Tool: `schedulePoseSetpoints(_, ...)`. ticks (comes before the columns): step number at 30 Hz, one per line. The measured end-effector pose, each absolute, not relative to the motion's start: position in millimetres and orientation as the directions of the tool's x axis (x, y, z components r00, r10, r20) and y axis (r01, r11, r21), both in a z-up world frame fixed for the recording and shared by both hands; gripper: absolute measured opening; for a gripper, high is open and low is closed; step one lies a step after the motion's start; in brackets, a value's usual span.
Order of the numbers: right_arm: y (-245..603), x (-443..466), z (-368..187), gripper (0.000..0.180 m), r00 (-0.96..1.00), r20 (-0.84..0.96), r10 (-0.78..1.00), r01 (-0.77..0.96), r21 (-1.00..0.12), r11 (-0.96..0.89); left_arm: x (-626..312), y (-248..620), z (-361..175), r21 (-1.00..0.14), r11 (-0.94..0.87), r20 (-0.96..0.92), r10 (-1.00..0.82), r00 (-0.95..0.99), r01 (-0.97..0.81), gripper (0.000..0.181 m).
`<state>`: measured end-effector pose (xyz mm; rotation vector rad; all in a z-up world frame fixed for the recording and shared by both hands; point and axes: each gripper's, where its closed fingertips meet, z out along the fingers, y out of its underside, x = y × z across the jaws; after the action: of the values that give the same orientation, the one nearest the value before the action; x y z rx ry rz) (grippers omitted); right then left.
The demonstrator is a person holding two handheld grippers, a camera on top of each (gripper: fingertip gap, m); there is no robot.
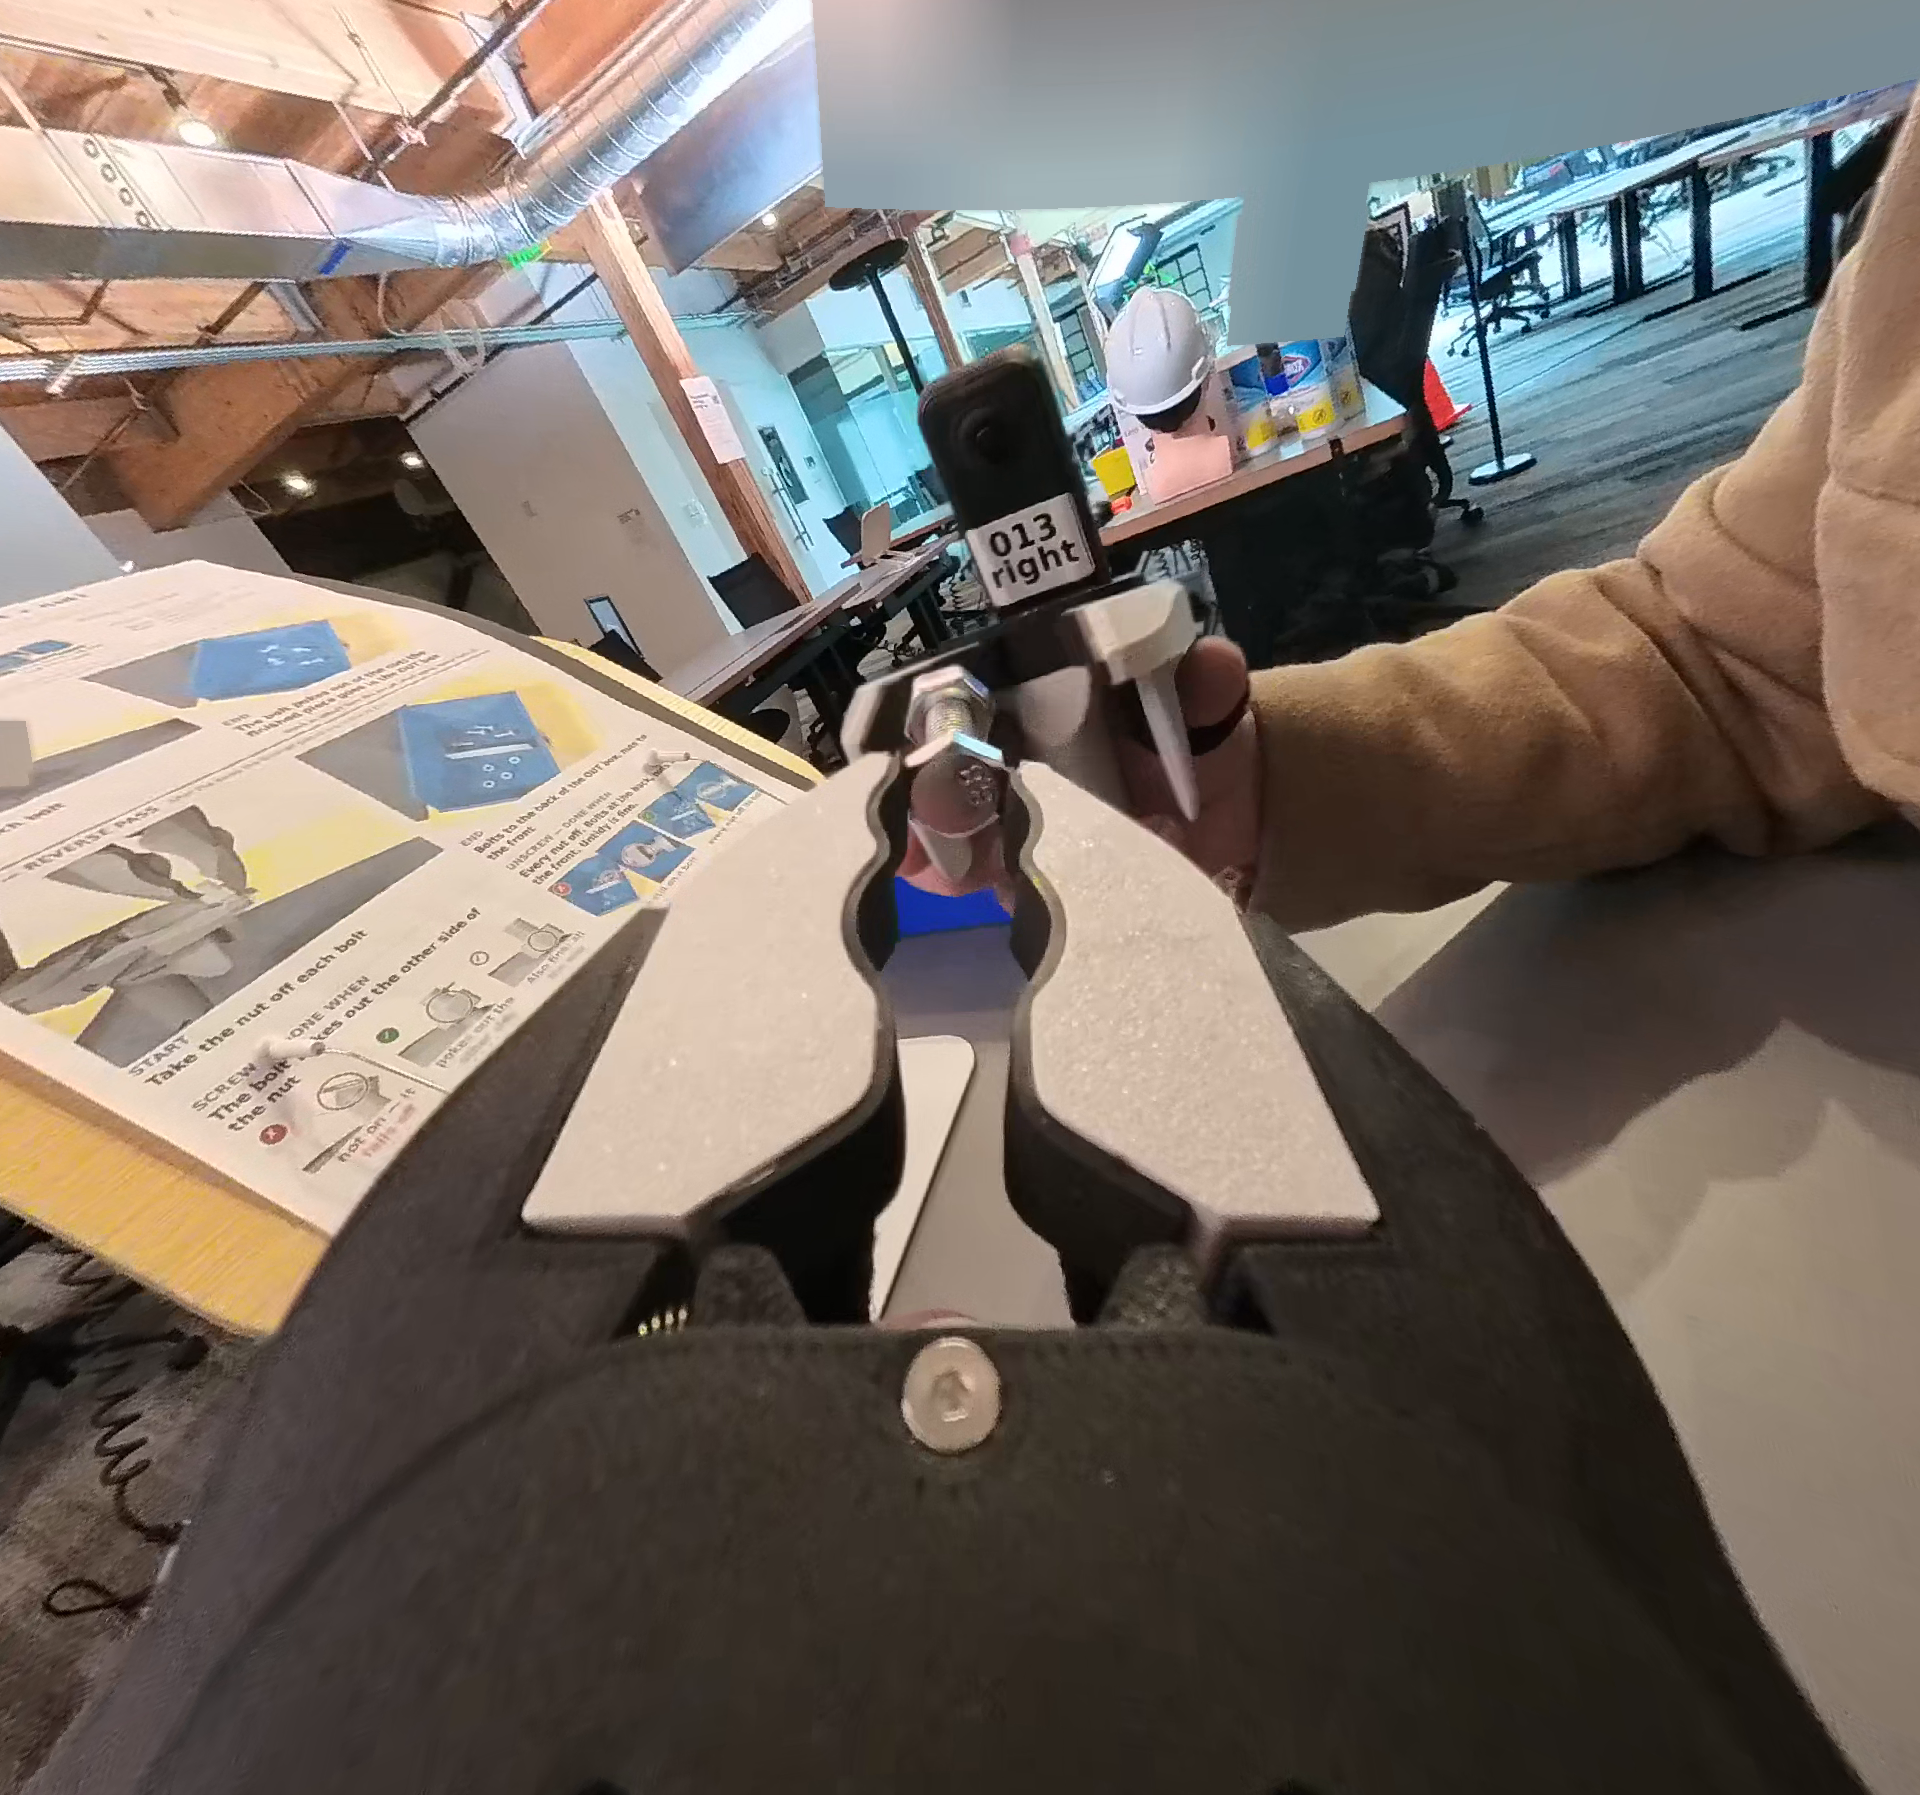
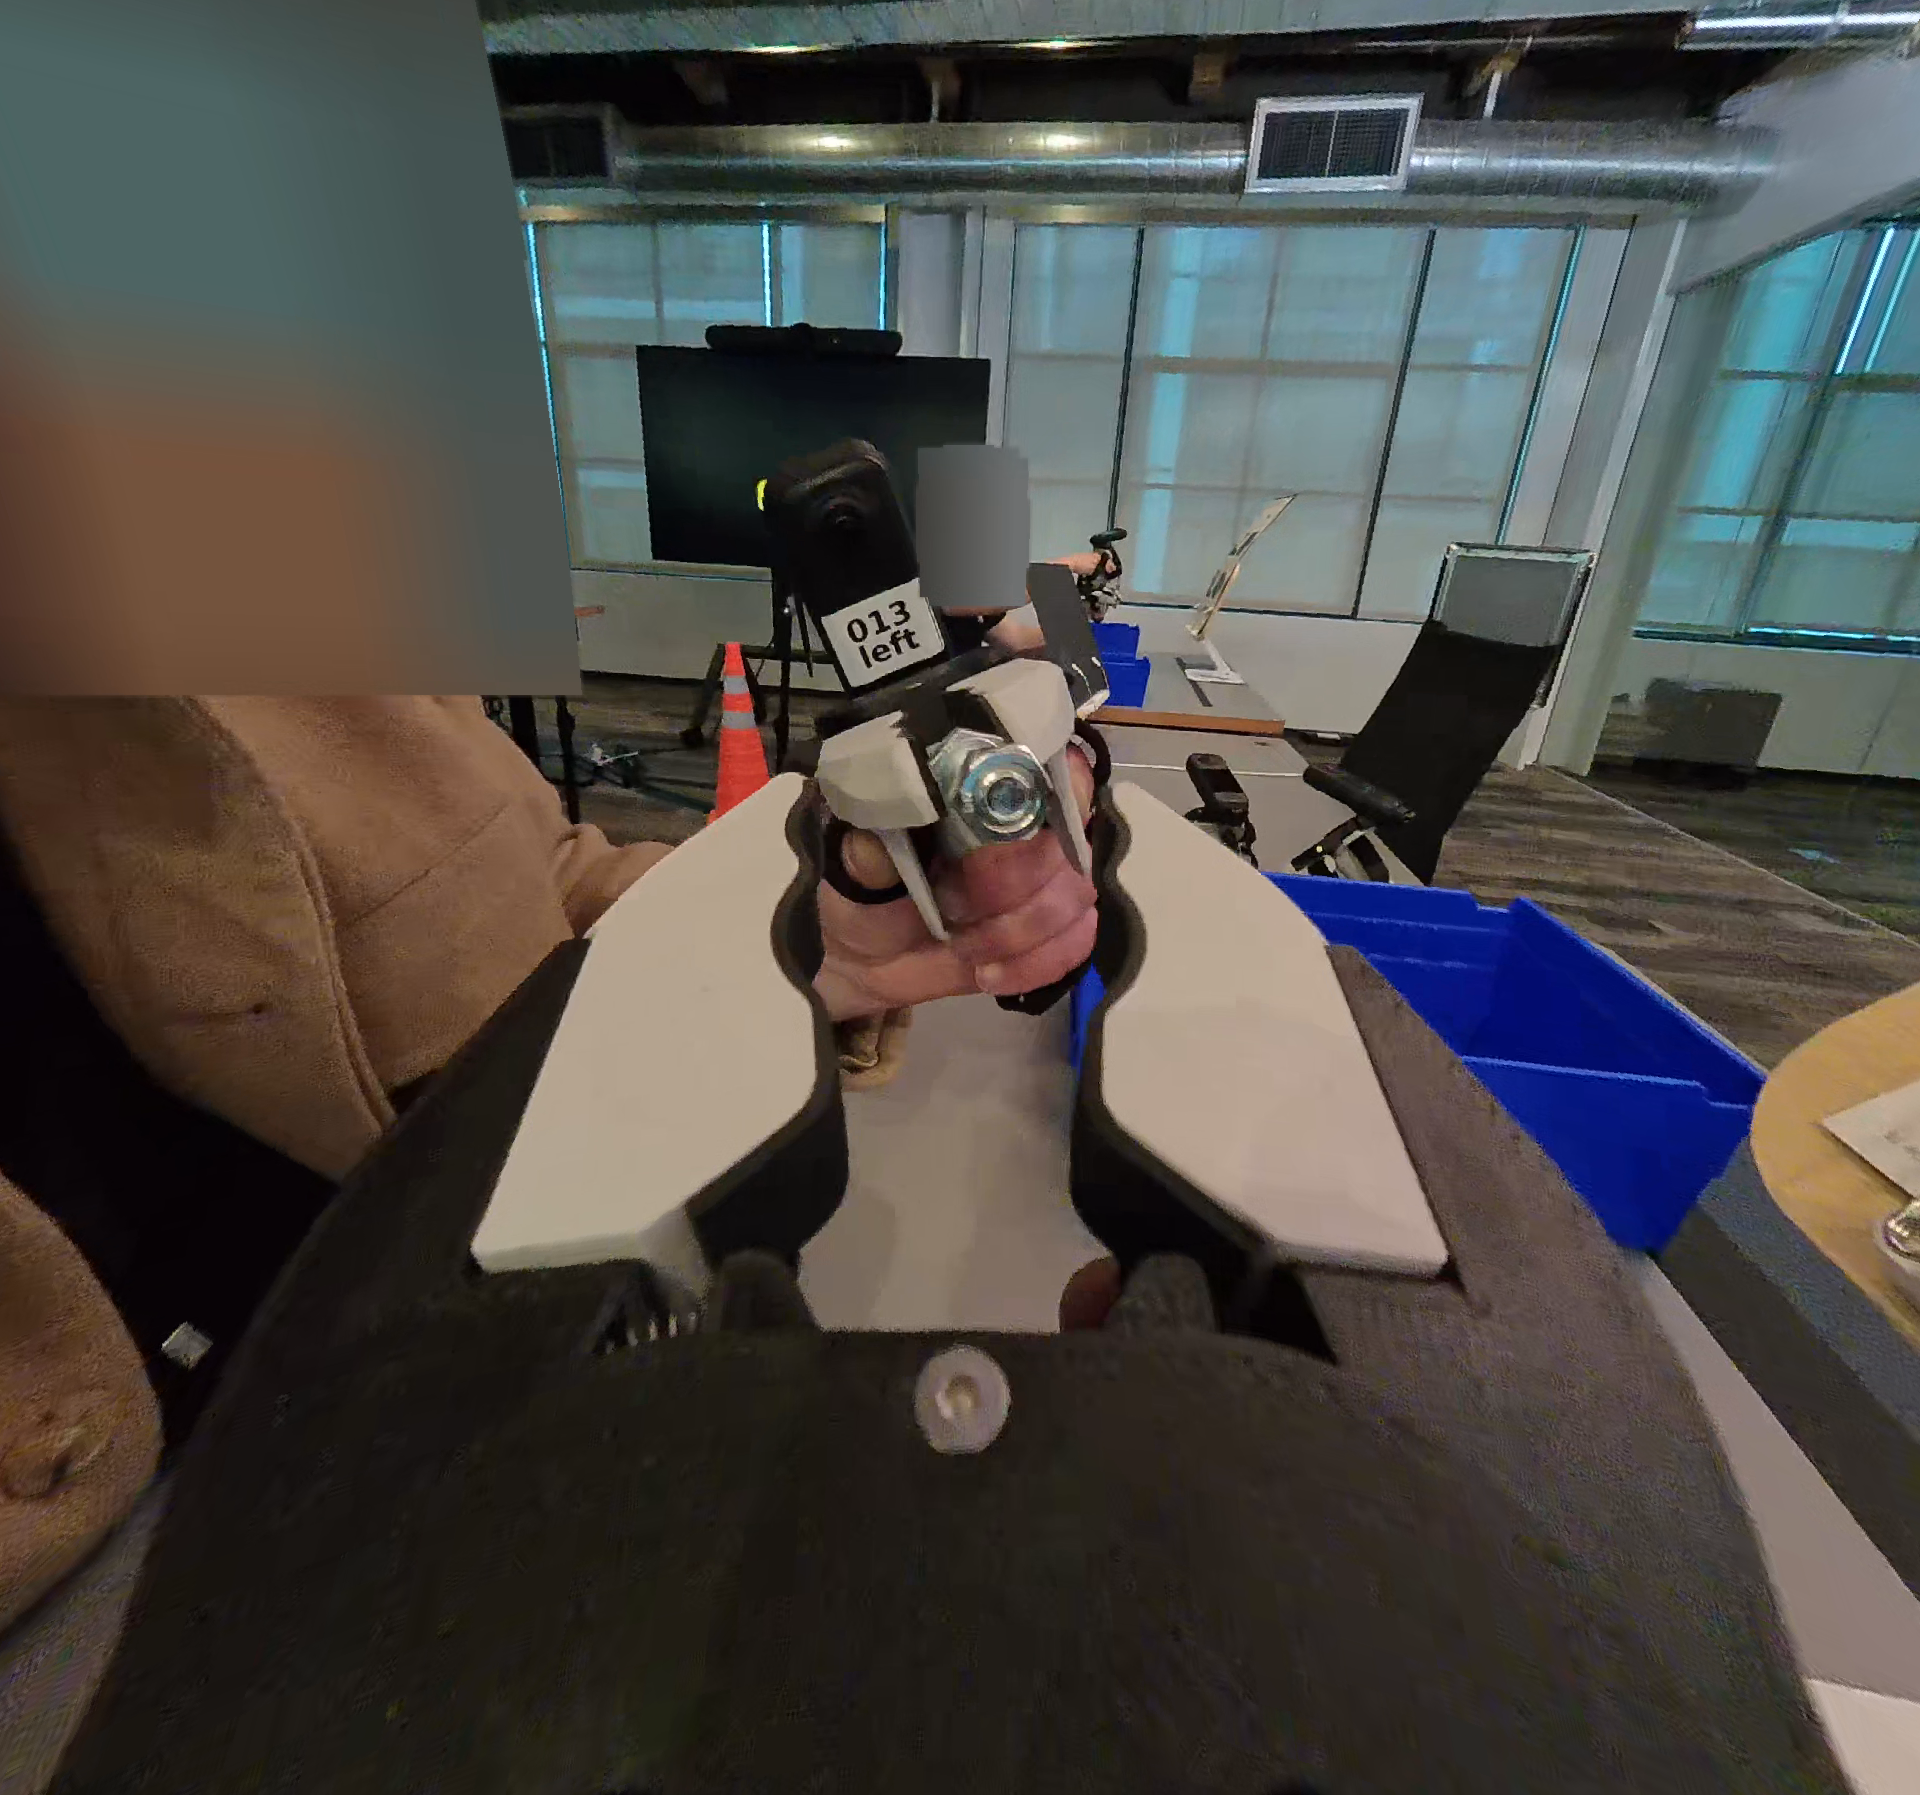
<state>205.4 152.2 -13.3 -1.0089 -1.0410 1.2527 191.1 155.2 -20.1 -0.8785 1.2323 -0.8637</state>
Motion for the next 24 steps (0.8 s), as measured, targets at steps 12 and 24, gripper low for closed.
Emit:
schedulePoseSetpoints(12,149,203,-21,0.043,-0.006,0.034,0.999,-0.186,-0.982,0.033,189,157,-18,-0.908,0.411,-0.398,-0.907,0.137,0.079,0.016)
schedulePoseSetpoints(24,145,203,-22,0.034,-0.049,0.023,0.999,-0.196,-0.981,0.013,188,156,-16,-0.911,0.401,-0.387,-0.912,0.134,0.094,0.016)
